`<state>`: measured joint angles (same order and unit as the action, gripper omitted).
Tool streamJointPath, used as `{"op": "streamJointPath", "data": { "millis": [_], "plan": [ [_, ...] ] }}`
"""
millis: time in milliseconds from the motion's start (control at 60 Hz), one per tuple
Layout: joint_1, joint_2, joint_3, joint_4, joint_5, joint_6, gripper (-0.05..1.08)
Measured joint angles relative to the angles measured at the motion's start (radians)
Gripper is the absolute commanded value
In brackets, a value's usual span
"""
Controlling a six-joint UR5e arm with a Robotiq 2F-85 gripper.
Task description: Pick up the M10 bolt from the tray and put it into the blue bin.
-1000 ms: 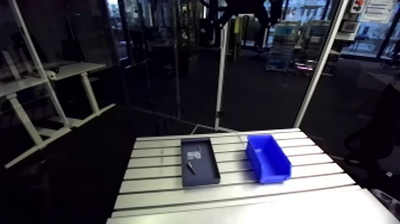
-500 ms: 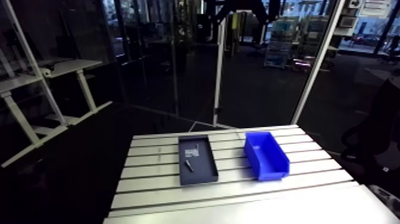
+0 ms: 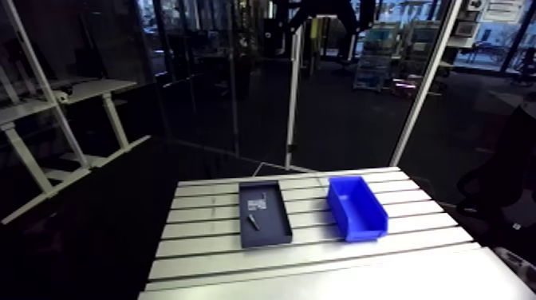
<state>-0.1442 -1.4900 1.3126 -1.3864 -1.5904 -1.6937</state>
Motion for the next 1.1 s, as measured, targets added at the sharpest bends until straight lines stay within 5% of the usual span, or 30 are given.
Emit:
{"op": "streamJointPath", "data": {
  "millis": [567, 1100],
  "plan": [
    [0.0, 0.016, 0.013, -0.047, -0.004, -0.013, 0.01],
    [0.044, 0.034, 0.021, -0.065, 0.01, -0.019, 0.01]
  ]
}}
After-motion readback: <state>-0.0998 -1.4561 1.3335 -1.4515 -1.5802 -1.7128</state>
